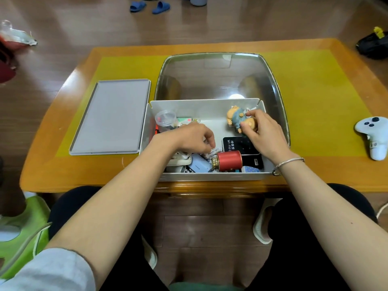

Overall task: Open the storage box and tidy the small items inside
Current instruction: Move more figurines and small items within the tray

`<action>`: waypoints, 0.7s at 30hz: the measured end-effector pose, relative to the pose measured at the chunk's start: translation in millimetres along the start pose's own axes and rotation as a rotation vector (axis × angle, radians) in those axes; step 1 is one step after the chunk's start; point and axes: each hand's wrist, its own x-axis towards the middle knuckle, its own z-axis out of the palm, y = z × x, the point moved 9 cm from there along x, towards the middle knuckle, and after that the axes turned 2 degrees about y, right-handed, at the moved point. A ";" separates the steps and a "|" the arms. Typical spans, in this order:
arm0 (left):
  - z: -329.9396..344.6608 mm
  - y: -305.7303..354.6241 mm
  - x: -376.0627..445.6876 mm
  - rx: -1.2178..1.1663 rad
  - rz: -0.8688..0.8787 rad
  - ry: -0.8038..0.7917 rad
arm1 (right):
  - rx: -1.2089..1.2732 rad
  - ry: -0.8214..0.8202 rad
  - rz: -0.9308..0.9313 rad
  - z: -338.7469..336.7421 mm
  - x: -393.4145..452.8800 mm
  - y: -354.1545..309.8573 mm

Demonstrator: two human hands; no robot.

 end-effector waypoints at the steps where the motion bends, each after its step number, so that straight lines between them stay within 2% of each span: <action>1: -7.7 -0.6 2.2 -0.015 -0.011 0.063 | -0.001 -0.001 0.002 -0.1 0.0 -0.1; 4: -21.5 0.9 16.7 0.180 -0.012 0.224 | -0.015 0.001 0.001 -0.4 0.1 -0.2; 8: 3.3 -12.7 33.6 0.291 -0.151 0.085 | -0.028 0.007 -0.002 -0.6 0.3 -0.4; 12: 8.6 -27.5 42.2 0.389 -0.270 0.050 | -0.042 -0.002 -0.008 1.4 1.1 0.7; 16: 4.9 -19.6 49.0 0.501 -0.221 0.027 | -0.047 -0.009 -0.012 2.3 1.9 1.0; 21: 11.2 -12.3 45.8 0.385 -0.139 0.002 | -0.065 -0.017 -0.018 3.8 1.6 1.1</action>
